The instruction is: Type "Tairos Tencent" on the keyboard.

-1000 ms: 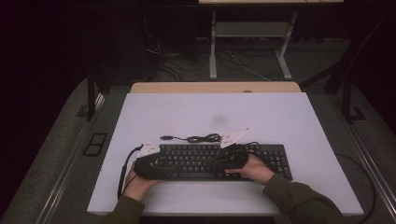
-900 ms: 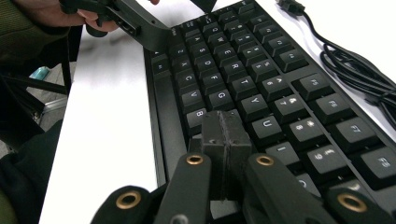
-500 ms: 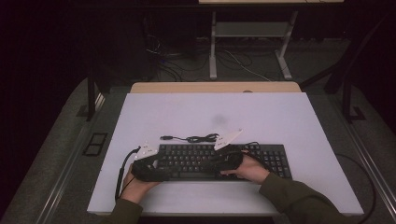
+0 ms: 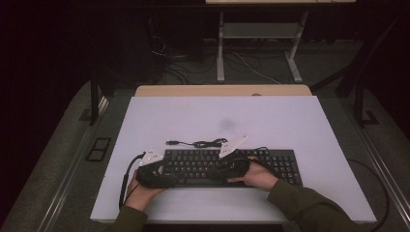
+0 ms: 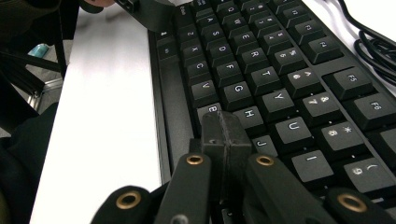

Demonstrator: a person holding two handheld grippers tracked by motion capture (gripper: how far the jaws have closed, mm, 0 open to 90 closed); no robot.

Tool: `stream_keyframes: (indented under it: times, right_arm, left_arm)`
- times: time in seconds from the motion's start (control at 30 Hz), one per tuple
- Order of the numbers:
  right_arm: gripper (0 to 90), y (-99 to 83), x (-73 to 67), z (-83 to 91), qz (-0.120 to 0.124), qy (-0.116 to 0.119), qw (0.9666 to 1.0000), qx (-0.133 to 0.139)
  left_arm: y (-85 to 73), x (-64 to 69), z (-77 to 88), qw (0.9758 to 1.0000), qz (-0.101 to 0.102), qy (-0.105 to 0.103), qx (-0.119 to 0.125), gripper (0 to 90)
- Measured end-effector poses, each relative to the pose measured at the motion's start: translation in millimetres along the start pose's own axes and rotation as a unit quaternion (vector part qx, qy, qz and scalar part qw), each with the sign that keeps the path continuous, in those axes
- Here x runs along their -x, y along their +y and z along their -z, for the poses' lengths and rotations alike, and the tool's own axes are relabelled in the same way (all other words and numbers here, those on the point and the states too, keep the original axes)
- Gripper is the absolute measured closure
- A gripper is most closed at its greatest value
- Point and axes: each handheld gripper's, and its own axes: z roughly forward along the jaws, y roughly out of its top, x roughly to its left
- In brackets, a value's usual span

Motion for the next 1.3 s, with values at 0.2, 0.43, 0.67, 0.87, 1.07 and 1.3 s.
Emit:
stream_keyframes:
  times: [0.2,0.43,0.67,0.87,1.07,1.3]
  right_arm:
    - [89.5,0.5,-0.3,1.2,0.003,-0.004,1.0000,0.001]
    - [87.7,0.9,-1.2,4.4,-0.010,-0.006,0.9998,0.013]
    - [71.9,0.1,0.2,9.8,-0.017,-0.016,0.9994,0.024]
    - [60.5,-1.9,1.7,15.9,-0.024,-0.024,0.9988,0.036]
    - [47.1,-4.7,3.5,19.9,-0.031,-0.037,0.9980,0.041]
    - [35.2,-7.9,6.0,23.4,-0.043,-0.059,0.9964,0.043]
  left_arm:
    - [0.2,0.4,0.1,1.0000,-0.004,0.001,-0.001,17.5]
    - [1.3,1.6,0.4,0.9999,-0.010,-0.004,0.001,22.2]
    - [2.8,3.0,-0.9,0.9997,-0.018,-0.015,0.001,35.4]
    - [4.6,5.3,-5.4,0.9986,-0.031,-0.043,-0.010,51.8]
    - [7.7,8.2,-10.1,0.9972,-0.039,-0.062,-0.017,68.0]
    - [10.1,10.0,-16.3,0.9956,-0.041,-0.080,-0.024,84.4]
